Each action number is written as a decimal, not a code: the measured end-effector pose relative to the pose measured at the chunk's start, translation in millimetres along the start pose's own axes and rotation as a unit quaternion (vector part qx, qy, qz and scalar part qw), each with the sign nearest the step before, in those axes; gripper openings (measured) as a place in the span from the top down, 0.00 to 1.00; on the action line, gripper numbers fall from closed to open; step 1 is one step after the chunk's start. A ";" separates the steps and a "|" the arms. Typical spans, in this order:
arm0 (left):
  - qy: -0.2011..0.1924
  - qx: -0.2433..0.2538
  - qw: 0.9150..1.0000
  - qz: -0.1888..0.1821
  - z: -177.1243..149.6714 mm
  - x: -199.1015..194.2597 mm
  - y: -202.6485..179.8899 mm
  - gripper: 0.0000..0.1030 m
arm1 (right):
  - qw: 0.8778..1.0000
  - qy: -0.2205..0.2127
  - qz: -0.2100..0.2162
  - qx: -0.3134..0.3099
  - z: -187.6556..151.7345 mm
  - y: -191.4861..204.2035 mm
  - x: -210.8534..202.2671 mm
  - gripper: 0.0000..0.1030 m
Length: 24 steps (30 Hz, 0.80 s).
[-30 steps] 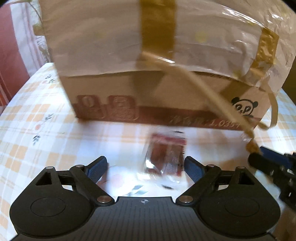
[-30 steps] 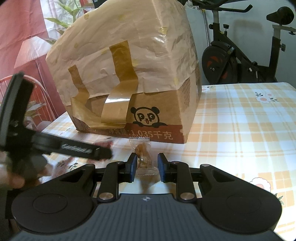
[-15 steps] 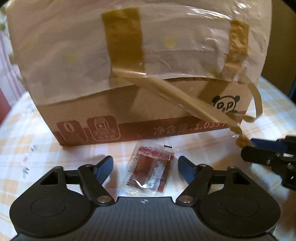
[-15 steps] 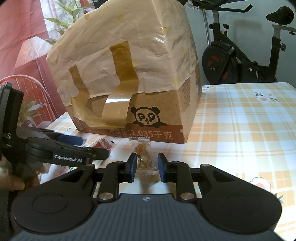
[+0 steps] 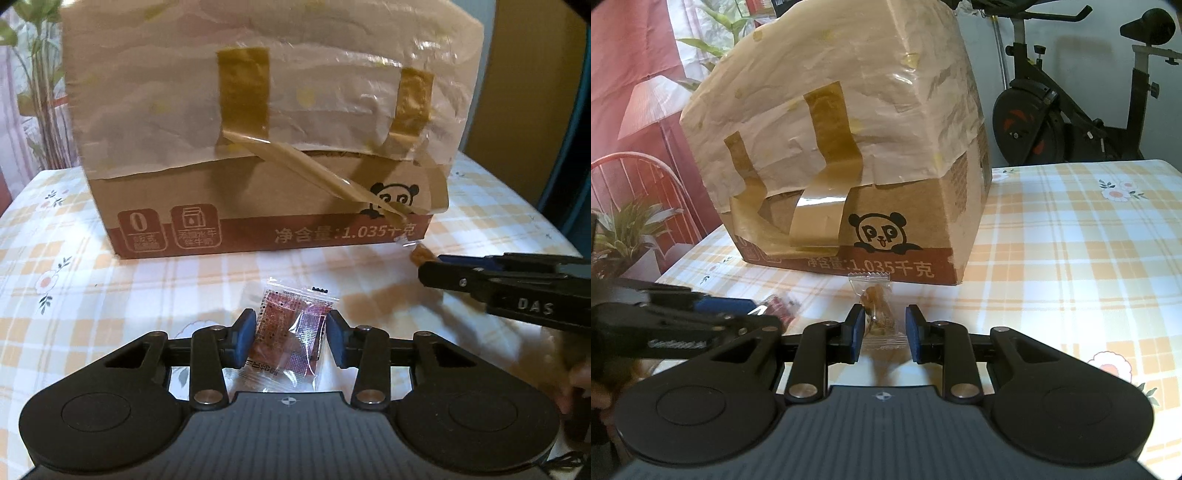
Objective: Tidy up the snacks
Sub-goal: 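Grasp the clear brown-filled packet with left while right grasps the small clear packet, then carry both packets over the box and open both grippers inside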
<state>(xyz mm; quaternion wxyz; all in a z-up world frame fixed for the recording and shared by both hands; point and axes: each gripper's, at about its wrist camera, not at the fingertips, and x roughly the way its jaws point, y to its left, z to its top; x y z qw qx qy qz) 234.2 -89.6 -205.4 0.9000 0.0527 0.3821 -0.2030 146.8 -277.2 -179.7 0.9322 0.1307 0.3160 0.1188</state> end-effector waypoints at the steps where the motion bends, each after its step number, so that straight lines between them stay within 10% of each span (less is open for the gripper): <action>1: -0.001 -0.004 1.000 -0.001 -0.3 -2.6 1.6 0.58 | 1.000 0.001 0.000 -0.001 0.0 0.3 0.0 0.75; 16: -0.056 -0.039 0.998 0.000 7.7 -71.8 14.6 0.57 | 0.994 0.022 0.007 -0.110 -6.2 41.4 -16.2 0.75; 24: -0.140 -0.034 0.990 -0.003 61.6 -120.8 27.3 0.57 | 0.989 -0.043 0.054 -0.129 41.4 65.2 -54.5 0.75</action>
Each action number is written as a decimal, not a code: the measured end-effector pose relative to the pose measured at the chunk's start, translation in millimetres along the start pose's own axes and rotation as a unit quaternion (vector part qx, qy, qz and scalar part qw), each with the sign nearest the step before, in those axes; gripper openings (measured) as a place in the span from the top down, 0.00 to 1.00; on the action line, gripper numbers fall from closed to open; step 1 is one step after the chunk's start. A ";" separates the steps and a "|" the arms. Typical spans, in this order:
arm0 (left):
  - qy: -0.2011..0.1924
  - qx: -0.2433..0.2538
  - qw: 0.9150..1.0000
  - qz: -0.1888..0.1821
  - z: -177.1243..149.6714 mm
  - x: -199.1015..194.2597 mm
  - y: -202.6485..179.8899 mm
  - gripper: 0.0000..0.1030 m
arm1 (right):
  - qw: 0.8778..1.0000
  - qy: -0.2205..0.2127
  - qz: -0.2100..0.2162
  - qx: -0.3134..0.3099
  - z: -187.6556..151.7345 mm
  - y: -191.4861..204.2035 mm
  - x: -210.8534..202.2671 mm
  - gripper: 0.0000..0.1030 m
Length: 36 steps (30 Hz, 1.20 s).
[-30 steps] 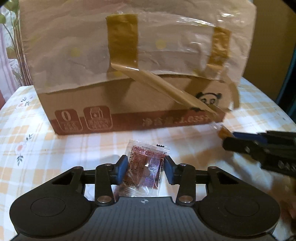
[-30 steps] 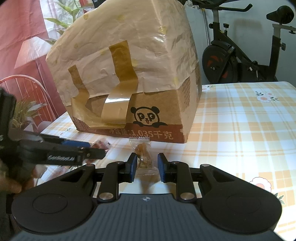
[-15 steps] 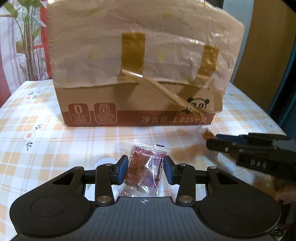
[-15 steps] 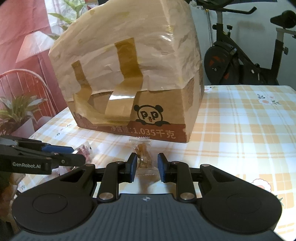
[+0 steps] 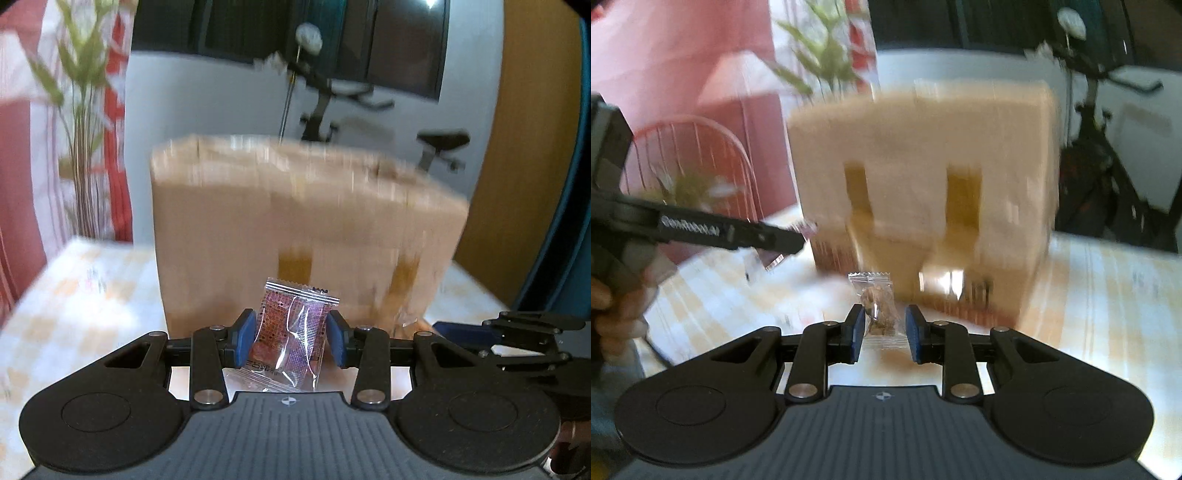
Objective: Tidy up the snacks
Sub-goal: 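Carry both packets over the box and open both grippers inside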
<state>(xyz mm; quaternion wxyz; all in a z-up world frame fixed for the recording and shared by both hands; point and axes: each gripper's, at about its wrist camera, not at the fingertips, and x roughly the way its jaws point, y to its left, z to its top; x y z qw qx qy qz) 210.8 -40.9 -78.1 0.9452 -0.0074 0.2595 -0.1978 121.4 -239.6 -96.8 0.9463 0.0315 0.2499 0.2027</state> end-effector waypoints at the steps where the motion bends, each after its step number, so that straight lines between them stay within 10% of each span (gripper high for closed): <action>1: -0.012 0.001 1.000 -0.002 10.1 -0.5 1.0 0.57 | 1.000 -0.017 0.005 0.000 14.7 -0.8 -2.7 0.75; 8: -0.083 0.018 0.996 0.000 85.3 7.4 5.8 0.57 | 0.996 -0.082 0.017 -0.021 95.9 -3.4 7.3 0.75; 15: -0.064 0.027 0.997 0.028 129.8 65.1 15.9 0.57 | 0.996 -0.058 -0.061 -0.035 141.5 -18.2 58.0 0.75; 26: -0.016 0.036 0.998 0.049 127.8 107.8 14.2 0.54 | 0.986 0.029 -0.159 -0.029 153.3 -51.2 113.4 0.74; 36: -0.018 0.033 0.997 0.061 126.6 91.7 17.2 0.26 | 0.985 0.034 -0.167 -0.025 153.4 -47.9 104.5 0.61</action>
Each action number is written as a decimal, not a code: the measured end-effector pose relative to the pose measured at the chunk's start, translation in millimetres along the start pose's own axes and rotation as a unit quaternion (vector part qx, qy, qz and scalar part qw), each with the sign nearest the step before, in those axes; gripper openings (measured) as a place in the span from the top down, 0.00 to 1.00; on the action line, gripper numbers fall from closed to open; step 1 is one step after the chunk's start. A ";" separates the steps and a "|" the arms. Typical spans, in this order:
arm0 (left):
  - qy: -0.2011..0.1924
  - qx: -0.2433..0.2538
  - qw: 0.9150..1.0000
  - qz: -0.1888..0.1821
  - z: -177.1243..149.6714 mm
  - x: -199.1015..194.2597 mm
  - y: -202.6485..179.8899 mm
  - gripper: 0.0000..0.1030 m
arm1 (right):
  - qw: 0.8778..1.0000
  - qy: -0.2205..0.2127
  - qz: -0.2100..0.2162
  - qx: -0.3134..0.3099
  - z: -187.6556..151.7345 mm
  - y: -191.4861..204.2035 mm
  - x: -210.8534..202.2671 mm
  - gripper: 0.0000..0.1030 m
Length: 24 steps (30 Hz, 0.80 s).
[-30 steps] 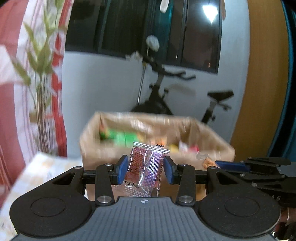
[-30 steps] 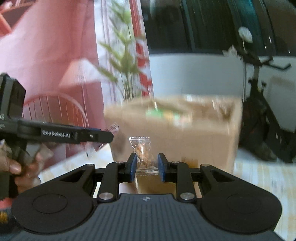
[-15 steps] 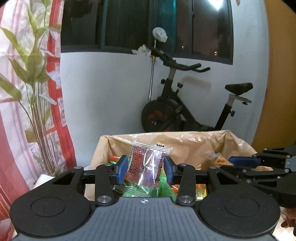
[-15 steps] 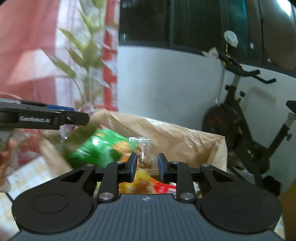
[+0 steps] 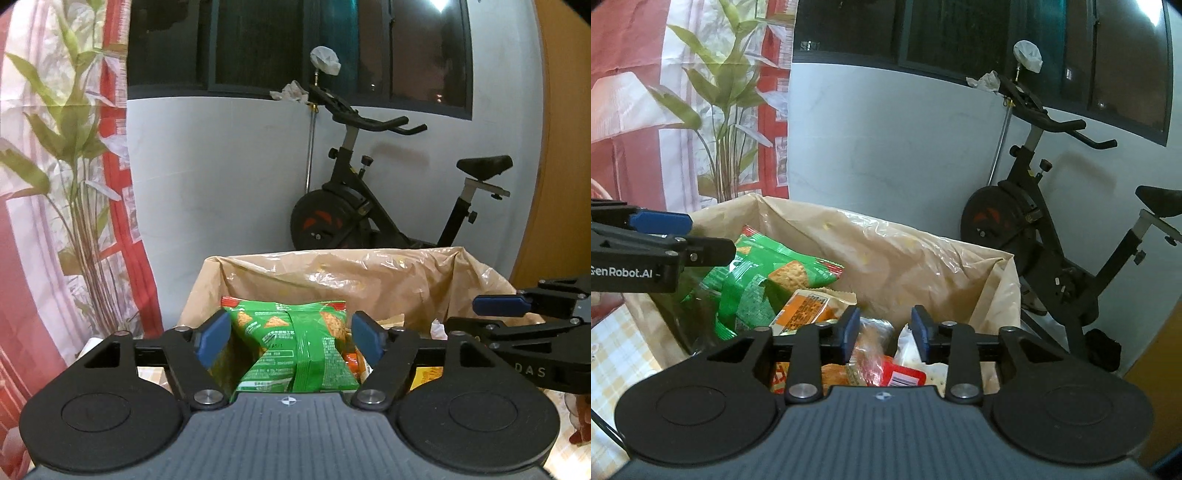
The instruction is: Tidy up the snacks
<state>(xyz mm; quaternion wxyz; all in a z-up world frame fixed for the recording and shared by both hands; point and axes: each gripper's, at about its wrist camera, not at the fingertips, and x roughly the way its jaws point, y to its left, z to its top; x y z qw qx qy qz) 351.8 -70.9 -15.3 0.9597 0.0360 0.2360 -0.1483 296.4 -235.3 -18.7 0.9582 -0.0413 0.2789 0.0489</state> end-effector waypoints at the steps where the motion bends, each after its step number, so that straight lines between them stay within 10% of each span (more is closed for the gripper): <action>1: -0.002 0.000 1.000 0.000 -0.2 -3.9 0.0 0.23 | 1.000 -0.002 0.002 0.006 0.3 -1.0 -3.1 0.59; 9: -0.019 -0.004 1.000 0.010 -1.8 -42.4 0.5 0.10 | 0.999 -0.019 0.012 0.024 -4.2 1.5 -35.4 0.18; 24: -0.056 0.008 0.995 0.079 -12.2 -132.7 -13.7 0.07 | 0.996 -0.060 0.001 0.062 -16.1 16.4 -109.9 0.07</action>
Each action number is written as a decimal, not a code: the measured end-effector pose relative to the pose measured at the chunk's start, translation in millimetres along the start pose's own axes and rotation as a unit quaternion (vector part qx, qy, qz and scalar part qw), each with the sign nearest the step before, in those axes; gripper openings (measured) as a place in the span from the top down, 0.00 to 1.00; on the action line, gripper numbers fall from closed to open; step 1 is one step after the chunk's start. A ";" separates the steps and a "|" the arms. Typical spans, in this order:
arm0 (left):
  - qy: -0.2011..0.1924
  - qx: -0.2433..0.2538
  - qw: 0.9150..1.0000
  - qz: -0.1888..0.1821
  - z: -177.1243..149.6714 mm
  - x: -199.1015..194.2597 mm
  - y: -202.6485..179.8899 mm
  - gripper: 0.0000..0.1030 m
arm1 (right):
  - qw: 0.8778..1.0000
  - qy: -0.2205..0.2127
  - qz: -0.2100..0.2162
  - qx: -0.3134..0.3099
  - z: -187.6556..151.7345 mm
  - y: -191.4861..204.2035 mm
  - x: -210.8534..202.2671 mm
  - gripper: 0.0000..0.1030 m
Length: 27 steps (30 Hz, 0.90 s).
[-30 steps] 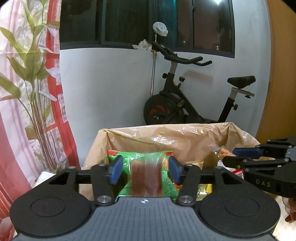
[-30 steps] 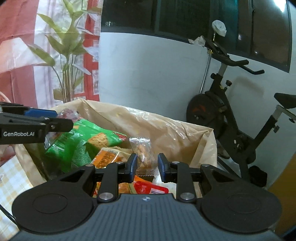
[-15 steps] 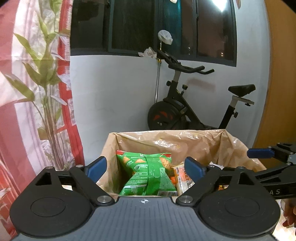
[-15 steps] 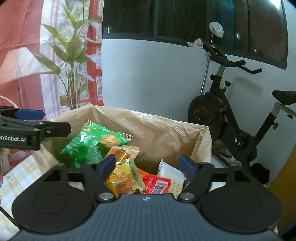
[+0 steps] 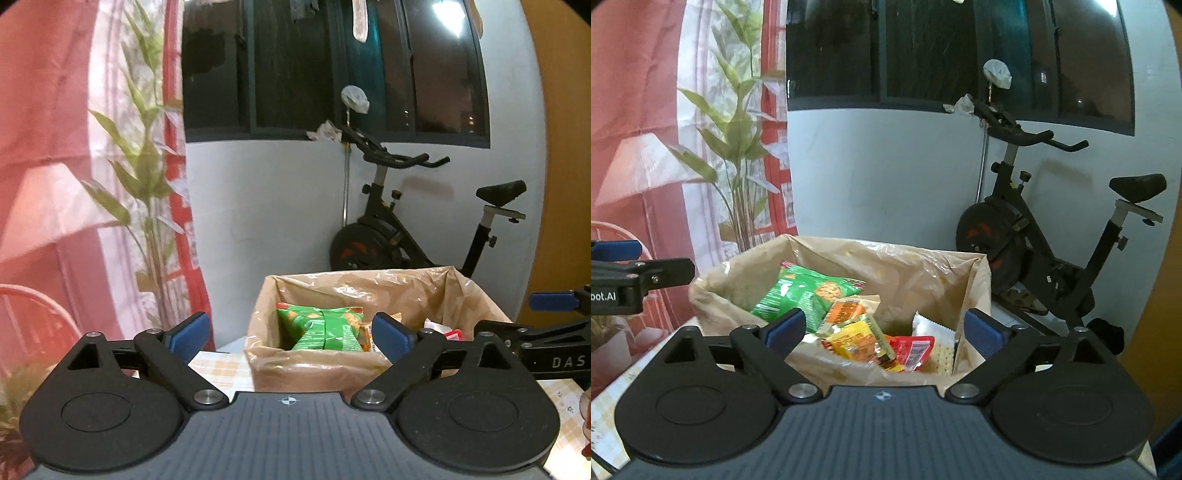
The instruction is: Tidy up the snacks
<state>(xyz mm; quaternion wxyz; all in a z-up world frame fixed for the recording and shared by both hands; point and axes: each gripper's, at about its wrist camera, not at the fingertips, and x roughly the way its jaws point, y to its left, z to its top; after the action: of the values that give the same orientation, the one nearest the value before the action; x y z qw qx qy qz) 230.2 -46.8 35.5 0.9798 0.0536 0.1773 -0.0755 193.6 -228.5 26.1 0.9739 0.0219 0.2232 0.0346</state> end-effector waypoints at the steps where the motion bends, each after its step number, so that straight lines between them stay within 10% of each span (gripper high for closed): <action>1: -0.003 0.001 1.000 0.006 1.0 -8.3 -1.2 0.07 | 1.000 -0.003 0.004 0.002 0.0 1.1 -6.6 0.06; 27: -0.049 -0.011 0.998 0.022 -7.3 -173.4 -8.6 0.07 | 0.998 -0.058 -0.007 0.029 -16.4 28.7 -174.4 0.04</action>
<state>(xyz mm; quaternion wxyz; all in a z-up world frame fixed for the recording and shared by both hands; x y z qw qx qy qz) 65.8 -31.8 89.6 0.9893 0.0429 0.1289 -0.0540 28.2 -212.9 88.6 0.9844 0.0502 0.1674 0.0200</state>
